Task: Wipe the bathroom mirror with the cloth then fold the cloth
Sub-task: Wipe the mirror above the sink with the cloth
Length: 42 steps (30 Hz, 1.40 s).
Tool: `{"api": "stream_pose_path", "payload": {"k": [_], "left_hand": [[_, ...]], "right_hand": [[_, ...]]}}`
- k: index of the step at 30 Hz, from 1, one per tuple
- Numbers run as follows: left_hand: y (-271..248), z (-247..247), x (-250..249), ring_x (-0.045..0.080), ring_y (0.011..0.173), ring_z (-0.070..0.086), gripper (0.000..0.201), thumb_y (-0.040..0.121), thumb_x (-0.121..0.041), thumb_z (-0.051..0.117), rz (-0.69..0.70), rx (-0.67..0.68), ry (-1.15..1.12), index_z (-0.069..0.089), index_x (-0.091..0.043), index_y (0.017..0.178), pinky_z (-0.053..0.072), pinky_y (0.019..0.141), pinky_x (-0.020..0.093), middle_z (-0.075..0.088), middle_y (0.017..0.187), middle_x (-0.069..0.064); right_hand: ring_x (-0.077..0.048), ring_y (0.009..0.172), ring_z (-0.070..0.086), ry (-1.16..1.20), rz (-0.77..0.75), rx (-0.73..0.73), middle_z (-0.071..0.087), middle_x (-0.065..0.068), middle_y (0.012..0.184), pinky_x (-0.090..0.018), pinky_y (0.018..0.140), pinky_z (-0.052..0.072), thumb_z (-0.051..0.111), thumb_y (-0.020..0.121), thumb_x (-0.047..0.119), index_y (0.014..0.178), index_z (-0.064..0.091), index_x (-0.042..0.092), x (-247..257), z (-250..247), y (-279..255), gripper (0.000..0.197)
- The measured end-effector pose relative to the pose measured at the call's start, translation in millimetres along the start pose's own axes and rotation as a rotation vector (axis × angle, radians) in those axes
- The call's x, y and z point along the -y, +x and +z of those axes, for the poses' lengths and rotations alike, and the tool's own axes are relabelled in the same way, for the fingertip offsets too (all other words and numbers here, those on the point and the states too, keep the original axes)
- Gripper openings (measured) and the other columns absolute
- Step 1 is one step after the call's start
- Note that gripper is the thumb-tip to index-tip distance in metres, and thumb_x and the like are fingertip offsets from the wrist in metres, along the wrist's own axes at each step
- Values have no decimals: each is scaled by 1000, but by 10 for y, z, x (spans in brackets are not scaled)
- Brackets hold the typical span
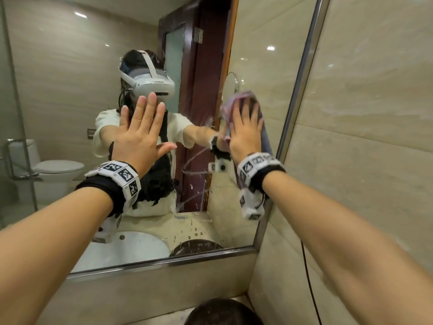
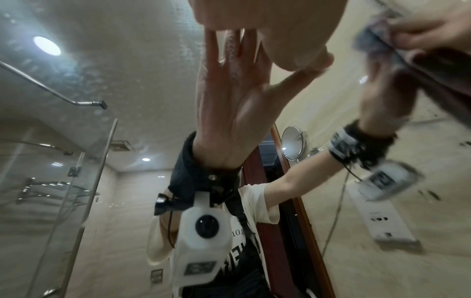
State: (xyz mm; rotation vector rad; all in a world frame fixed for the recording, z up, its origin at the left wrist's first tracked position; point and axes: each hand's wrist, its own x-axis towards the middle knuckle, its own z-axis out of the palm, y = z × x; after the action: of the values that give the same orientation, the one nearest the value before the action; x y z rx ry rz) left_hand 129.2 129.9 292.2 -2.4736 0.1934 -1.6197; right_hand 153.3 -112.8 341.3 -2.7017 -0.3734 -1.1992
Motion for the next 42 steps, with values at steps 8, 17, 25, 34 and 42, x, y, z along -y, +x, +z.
{"api": "stream_pose_path", "payload": {"k": [8, 17, 25, 34, 42], "left_hand": [[-3, -36, -13, 31, 142, 2, 88, 87, -64, 26, 22, -4, -6, 9, -4, 148, 11, 113, 56, 11, 155, 21], [37, -200, -8, 38, 141, 21, 70, 95, -49, 25, 30, 74, -47, 24, 0, 145, 25, 108, 60, 20, 153, 22], [56, -315, -61, 36, 142, 17, 60, 92, -22, 44, -16, 138, -69, 25, -2, 146, 22, 109, 59, 17, 154, 20], [68, -325, -44, 35, 144, 10, 62, 93, -19, 43, -29, 187, -81, 19, -4, 147, 17, 110, 59, 9, 156, 18], [59, -245, -51, 37, 144, 4, 64, 92, -8, 43, -26, 194, -35, 12, -4, 148, 12, 111, 59, 5, 156, 19]], "right_hand": [[-30, 145, -14, -194, -365, 51, -7, -4, 160, -51, 114, -10, 41, 94, 25, 150, -1, 24, 154, -81, 122, 70], [-21, 141, -21, -330, -506, 296, -6, 0, 159, -42, 111, -18, 49, 92, 23, 149, -2, 28, 8, 328, -597, 77], [-32, 146, -11, -142, -213, 93, -11, -8, 159, -49, 120, 5, 35, 99, 26, 151, -2, 19, 173, -421, 291, 64], [-30, 146, -13, -247, -441, 166, -8, -3, 160, -49, 113, -12, 58, 87, 36, 150, -4, 26, 308, 110, -242, 89], [-32, 147, 2, -411, -756, 220, 8, -4, 159, -54, 115, -2, 58, 86, 21, 150, 10, 26, 254, 233, -362, 80]]}}
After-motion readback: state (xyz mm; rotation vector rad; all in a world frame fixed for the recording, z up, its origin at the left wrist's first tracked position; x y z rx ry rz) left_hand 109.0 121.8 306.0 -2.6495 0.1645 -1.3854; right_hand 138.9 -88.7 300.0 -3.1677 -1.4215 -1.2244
